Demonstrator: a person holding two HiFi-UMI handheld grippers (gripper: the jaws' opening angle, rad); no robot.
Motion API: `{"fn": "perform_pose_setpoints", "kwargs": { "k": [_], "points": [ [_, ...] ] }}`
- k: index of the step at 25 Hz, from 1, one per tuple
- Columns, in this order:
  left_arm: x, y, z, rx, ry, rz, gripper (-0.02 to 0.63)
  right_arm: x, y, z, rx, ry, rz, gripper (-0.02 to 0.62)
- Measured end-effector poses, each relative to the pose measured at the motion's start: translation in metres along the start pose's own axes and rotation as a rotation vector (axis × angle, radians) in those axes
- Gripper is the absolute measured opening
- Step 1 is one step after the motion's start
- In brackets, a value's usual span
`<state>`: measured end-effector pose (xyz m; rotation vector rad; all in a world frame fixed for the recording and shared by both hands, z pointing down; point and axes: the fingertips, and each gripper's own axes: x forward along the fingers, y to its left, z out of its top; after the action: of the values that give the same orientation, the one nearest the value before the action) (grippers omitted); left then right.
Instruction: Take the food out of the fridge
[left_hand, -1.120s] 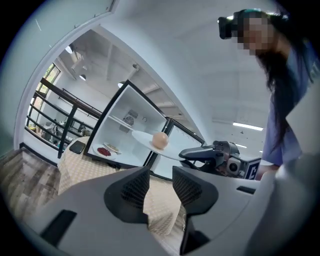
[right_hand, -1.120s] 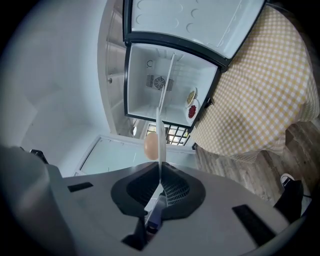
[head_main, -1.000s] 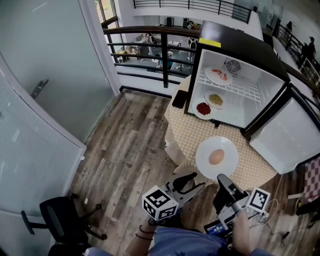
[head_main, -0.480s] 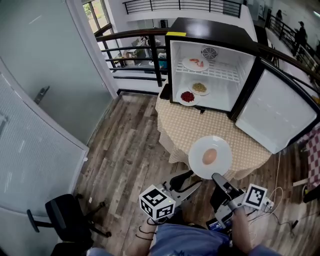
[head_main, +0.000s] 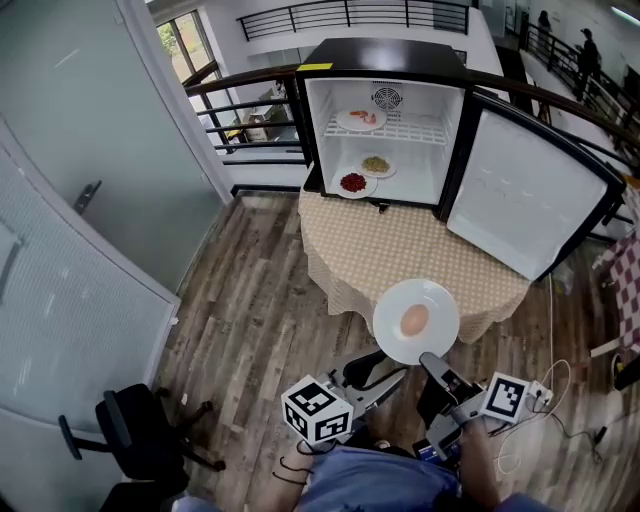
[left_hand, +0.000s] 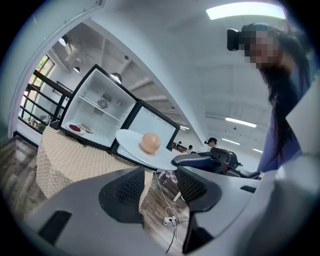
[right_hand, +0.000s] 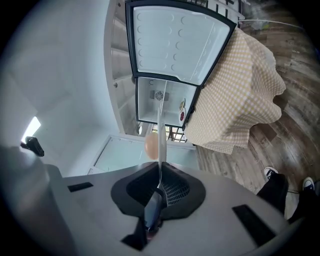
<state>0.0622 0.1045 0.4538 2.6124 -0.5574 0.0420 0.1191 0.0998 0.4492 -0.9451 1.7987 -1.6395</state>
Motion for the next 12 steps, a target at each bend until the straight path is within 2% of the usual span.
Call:
{"fn": "perform_pose_setpoints", "kwargs": {
  "k": [7,12],
  "points": [
    [-0.005,-0.02,-0.01,0.028,0.044,0.031,0.196,-0.019,-0.001,-0.012,0.015,-0.001,0.031,0.025],
    [-0.005,-0.031,-0.013,0.05,0.061,0.025,0.196,-0.025,0.002,-0.015,0.011,-0.011,0.055,0.025]
  ]
}}
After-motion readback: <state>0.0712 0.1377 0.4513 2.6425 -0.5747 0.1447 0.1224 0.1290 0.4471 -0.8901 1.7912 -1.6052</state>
